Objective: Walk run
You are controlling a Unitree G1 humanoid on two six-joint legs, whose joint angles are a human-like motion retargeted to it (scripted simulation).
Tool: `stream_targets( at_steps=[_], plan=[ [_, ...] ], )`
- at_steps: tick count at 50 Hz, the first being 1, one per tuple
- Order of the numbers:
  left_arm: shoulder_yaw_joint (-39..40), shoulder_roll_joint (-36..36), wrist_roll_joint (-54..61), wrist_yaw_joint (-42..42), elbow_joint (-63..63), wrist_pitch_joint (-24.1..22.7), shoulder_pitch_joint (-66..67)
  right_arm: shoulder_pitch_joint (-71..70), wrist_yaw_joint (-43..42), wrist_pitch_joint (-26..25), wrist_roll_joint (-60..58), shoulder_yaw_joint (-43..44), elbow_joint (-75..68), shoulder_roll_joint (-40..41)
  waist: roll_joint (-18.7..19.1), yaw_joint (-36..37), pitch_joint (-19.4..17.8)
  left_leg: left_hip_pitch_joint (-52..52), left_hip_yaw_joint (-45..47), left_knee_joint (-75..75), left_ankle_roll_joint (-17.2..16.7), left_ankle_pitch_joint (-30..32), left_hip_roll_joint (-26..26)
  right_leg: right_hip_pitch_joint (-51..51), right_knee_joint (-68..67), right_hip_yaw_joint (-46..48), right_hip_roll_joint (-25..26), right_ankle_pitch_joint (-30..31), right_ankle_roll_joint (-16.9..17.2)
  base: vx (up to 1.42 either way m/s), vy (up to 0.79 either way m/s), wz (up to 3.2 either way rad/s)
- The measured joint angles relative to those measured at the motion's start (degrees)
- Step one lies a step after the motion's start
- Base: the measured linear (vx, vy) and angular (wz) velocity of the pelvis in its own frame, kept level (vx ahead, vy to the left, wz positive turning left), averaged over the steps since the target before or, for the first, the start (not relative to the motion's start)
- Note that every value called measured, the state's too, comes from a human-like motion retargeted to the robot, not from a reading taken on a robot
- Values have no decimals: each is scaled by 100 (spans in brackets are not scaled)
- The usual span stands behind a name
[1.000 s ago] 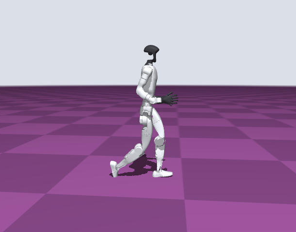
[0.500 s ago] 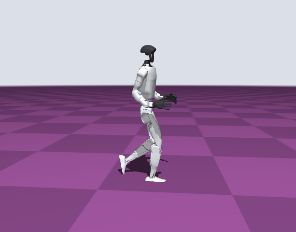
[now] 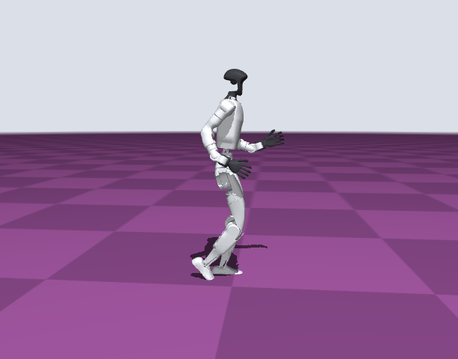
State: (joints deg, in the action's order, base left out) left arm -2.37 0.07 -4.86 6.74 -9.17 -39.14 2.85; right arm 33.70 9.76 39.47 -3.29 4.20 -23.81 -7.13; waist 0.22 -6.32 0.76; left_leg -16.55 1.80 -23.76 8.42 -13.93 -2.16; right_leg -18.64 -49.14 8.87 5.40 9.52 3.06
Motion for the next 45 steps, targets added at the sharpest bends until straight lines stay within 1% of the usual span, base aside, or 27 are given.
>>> stream_targets(
  at_steps=[2, 5, 8, 10, 11, 12, 13, 15, 16, 17, 20, 23, 25, 27, 28, 30, 32, 33, 34, 35, 36, 37, 38, 40, 42, 43, 45],
  plan=[
    [-108, 119, 140, -10, 265, 42, -199, 429, 176, -2, 179, 253, 51, -161, 218, -222, 10, 495, -51, 441, -103, 522, 26, -407, 675, 85, -338, -483, -90, 150, -36, 64],
    [-261, 491, 59, 42, 719, 169, -246, 812, 105, 92, 172, 651, 273, -445, 423, -634, 63, 1241, -59, 1048, -376, 1735, 66, -789, 2263, 48, -735, -866, -242, 144, -34, 56],
    [-153, 859, -221, -49, 946, 287, 12, 778, -245, 120, 29, 844, 494, -335, 450, -871, 138, 1900, -74, 1278, -666, 2916, 93, -854, 3814, -547, -725, -1346, -383, 153, -57, -4],
    [-105, 975, -343, -102, 863, 373, 244, 563, -513, 59, -6, 817, 672, -145, 422, -833, 222, 2172, -24, 1084, -959, 3704, 96, -826, 4171, -697, -816, -1019, -568, 119, -37, -45],
    [-143, 986, -334, -137, 724, 363, 361, 389, -661, 16, -51, 810, 745, 4, 393, -896, 233, 2149, -219, 648, -1167, 4110, 48, -837, 3886, -802, -751, -875, -740, 138, -44, -21],
    [-156, 984, -330, -190, 560, 335, 510, 229, -826, -16, -102, 775, 804, 149, 433, -891, 229, 2030, -353, -43, -1340, 4383, 91, -814, 3532, -828, -577, -949, -957, 190, -76, -51],
    [-118, 955, -340, -281, 346, 268, 721, 96, -1023, -25, -163, 685, 837, 290, 608, -751, 193, 1720, -362, -1245, -1440, 4390, 315, -718, 3039, -694, -183, -1459, -1261, 191, -81, -102],
    [3, 760, -548, -420, -328, 121, 1024, -435, -1589, -25, -377, 562, 690, 548, 944, -533, 13, 1212, -629, -3141, -1458, 4393, 636, -457, 2359, -960, 679, -2193, -1443, 160, -63, -70],
    [103, 509, -666, -464, -744, 57, 1072, -824, -1690, 1, -452, 686, 553, 534, 700, -604, 162, 907, -707, -3119, -1386, 4392, 201, -336, 2449, -833, 159, -2224, -1372, 126, -37, 38],
    [174, 278, -733, -535, -1108, -2, 1169, -1168, -1753, 3, -477, 717, 453, 527, 501, -640, 287, 597, -665, -3171, -1251, 4250, -81, -188, 2535, -779, -189, -2261, -1339, 134, -32, 47],
    [147, -126, -397, -903, -1609, -117, 1802, -1804, -1495, -49, -7, 319, 568, 530, 338, -492, 416, -385, -127, -3495, -606, 2845, -28, 441, 2910, -968, -122, -2174, -1420, 147, -31, -32],
    [367, -59, -288, -1065, -1484, -263, 2332, -1994, -1174, 34, 591, 208, 1147, 349, 41, -8, 432, -1186, 504, -2612, -247, 1917, -10, 1127, 3587, -1131, -124, -1152, -1213, 140, -32, -71],
    [514, 94, -440, -1023, -1334, -261, 2550, -1954, -1171, 67, 682, 147, 1590, 143, -187, 396, 413, -1471, 786, -1390, -225, 1725, -113, 1560, 3926, -1041, -203, -251, -953, 122, -33, -88],
    [557, 145, -417, -997, -1206, -193, 2622, -1781, -1238, 42, 535, 148, 1942, -76, -260, 778, 386, -1433, 807, 181, -250, 1561, -353, 1994, 4132, -1105, -32, 624, -667, 144, -27, -69],
    [552, 141, -310, -1022, -1128, -156, 2616, -1664, -1263, 11, 413, 155, 2093, -172, -268, 956, 356, -1334, 591, 902, -328, 1415, -576, 2224, 4205, -1044, 31, 1049, -457, 163, -28, -63],
    [570, 130, -73, -1069, -899, -94, 2542, -1445, -1261, -75, 150, 107, 2281, -319, -314, 1196, 282, -1207, 441, 1806, -881, 1275, -651, 2638, 4163, -653, 12, 1779, 58, 138, -30, -60],
    [575, 135, -44, -967, -581, -25, 2409, -1267, -1152, -172, -48, -6, 2296, -388, -542, 1257, 139, -1178, 954, 1649, -75, 1921, -645, 2667, 3053, -898, -88, 2048, 739, 139, -39, -24],
    [572, 175, -106, -858, -415, 27, 2287, -1211, -1059, -215, -133, -48, 2244, -361, -646, 1166, 108, -1178, 881, 1340, 251, 1930, -817, 2507, 2213, -943, -54, 2048, 1073, 173, -54, 77],
    [530, 203, -224, -670, -295, 70, 2203, -1104, -921, -214, -239, -69, 2093, -259, -737, 905, 157, -1154, 693, 781, 364, 1623, -982, 2326, 1472, -824, 128, 2048, 1188, 186, -66, 166],
    [469, 224, -372, -441, -198, 110, 2136, -973, -760, -191, -355, -81, 1893, -119, -823, 559, 246, -1118, 446, 97, 371, 1158, -1144, 2133, 781, -623, 384, 2048, 1193, 162, -60, 158],
    [543, 169, -418, -202, -247, 67, 1817, -922, -651, -142, -423, -93, 1559, -14, -678, 318, 288, -1236, -285, -232, 144, 991, -1150, 1913, 638, -688, 637, 2048, 1185, 139, -47, 106],
    [629, 112, -394, -74, -316, 2, 1452, -860, -588, -107, -467, -116, 1236, 74, -511, 152, 316, -1262, -641, -488, 14, 825, -1010, 1663, 476, -756, 828, 1916, 1172, 118, -22, 28],
    [739, 51, -230, -170, -424, -105, 995, -774, -613, -102, -464, -162, 933, 129, -301, 133, 320, -1106, -250, -597, 77, 661, -576, 1356, 278, -831, 895, 1520, 1151, 119, -14, 8],
    [446, -112, 83, -385, -410, -160, 313, -359, -396, 5, -150, -172, 582, 104, -21, 362, 390, -576, -200, -397, 47, 419, -218, 800, 25, -565, 659, 586, 667, 120, -15, -16],
    [93, -60, 74, -219, -71, -80, -112, 158, -43, 38, 246, -53, 537, -8, 68, 370, 412, -90, -254, -13, -15, 563, -215, 217, 42, -306, 169, -215, 184, 134, -31, 25],
    [25, 10, -17, -102, 110, -20, -262, 374, 47, 39, 340, 66, 546, -14, 147, 283, 421, 150, -324, 205, -66, 751, -220, -20, 261, -206, -35, -488, 30, 154, -38, 68],
    [-89, 154, -196, 134, 453, 111, -401, 704, 81, 83, 512, 279, 616, -57, 316, 20, 468, 585, -458, 596, -275, 1313, -177, -397, 1017, -90, -373, -853, -51, 133, -26, 83]
  ],
)
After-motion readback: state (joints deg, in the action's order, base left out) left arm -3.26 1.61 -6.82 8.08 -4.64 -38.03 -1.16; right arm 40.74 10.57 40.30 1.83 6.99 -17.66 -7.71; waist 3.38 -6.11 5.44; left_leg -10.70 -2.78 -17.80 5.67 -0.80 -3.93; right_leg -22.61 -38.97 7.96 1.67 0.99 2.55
